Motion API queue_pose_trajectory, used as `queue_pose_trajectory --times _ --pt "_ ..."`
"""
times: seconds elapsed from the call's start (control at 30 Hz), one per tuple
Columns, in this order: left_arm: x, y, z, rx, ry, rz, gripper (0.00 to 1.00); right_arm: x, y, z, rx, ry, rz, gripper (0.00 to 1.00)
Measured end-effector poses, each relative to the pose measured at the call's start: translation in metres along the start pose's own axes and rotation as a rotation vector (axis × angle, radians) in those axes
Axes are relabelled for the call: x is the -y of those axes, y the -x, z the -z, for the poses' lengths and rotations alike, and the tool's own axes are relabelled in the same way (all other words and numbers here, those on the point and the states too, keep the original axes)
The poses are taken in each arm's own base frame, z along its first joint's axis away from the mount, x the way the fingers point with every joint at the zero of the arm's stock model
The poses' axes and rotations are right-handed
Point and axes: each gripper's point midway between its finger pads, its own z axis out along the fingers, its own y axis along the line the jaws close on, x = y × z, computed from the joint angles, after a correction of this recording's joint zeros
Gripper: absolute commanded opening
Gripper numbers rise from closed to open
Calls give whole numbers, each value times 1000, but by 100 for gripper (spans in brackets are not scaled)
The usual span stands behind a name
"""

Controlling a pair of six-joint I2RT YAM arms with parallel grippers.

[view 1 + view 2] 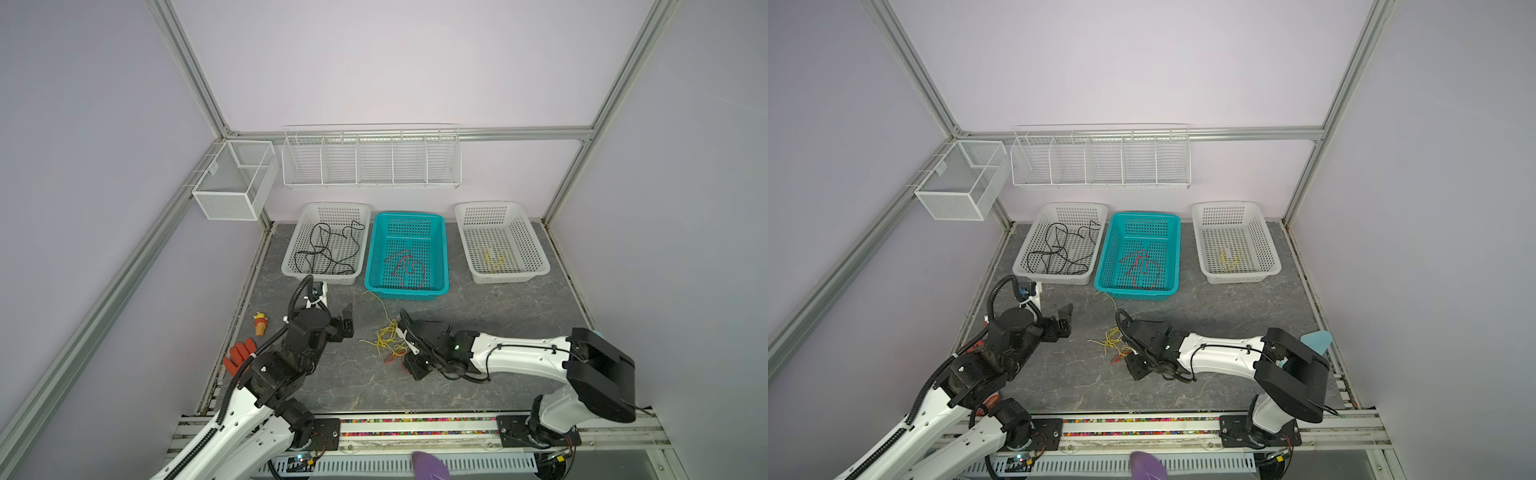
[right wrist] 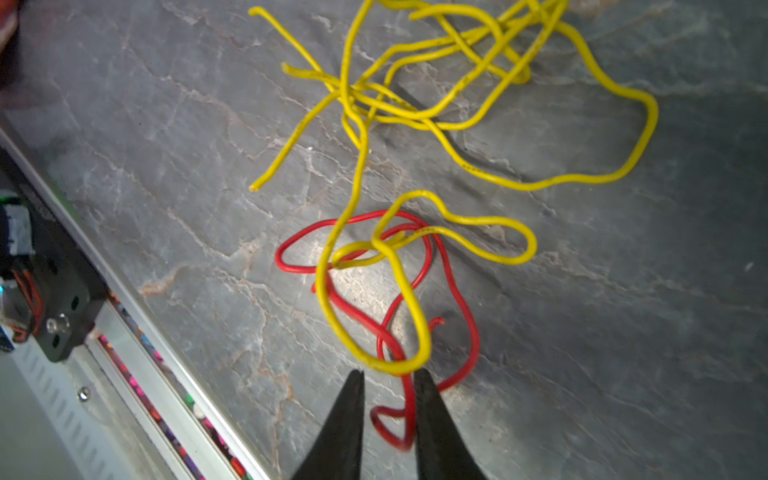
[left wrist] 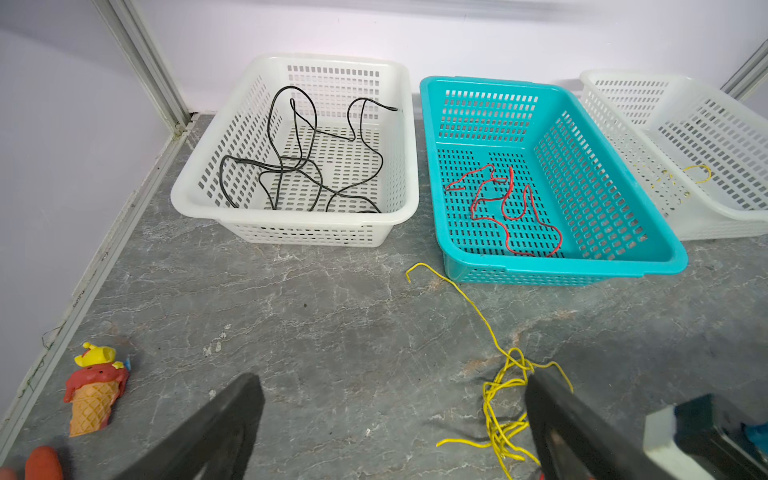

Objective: Untangle the cables
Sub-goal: 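Lift the red wire with the right gripper over the teal basket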

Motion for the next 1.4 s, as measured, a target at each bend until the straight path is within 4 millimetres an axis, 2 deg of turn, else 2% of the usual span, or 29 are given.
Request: queue_pose_trajectory --times 0.1,0.27,0.37,0.63,0.77,1.03,1.23,1.4 --pt "0 0 0 -3 -1 0 99 0 1 0 7 -9 6 7" --pt "3 -3 -2 -16 -14 -5 99 0 4 9 31 -26 23 7" --pt "5 -5 -3 -25 -23 -8 99 -4 10 26 69 -31 47 7" --pt "13 -7 -2 -40 -71 -16 93 -24 49 85 246 4 102 7" --pt "20 -9 -1 -48 -113 -21 89 -28 57 101 278 7 125 7" --pt "33 -10 3 -59 -193 -16 88 -38 73 132 347 31 167 7" --pt "35 -11 2 -66 -202 -21 93 -42 93 159 424 17 185 7" --pt "34 -11 1 -67 -190 -27 97 -34 114 176 465 -22 160 7"
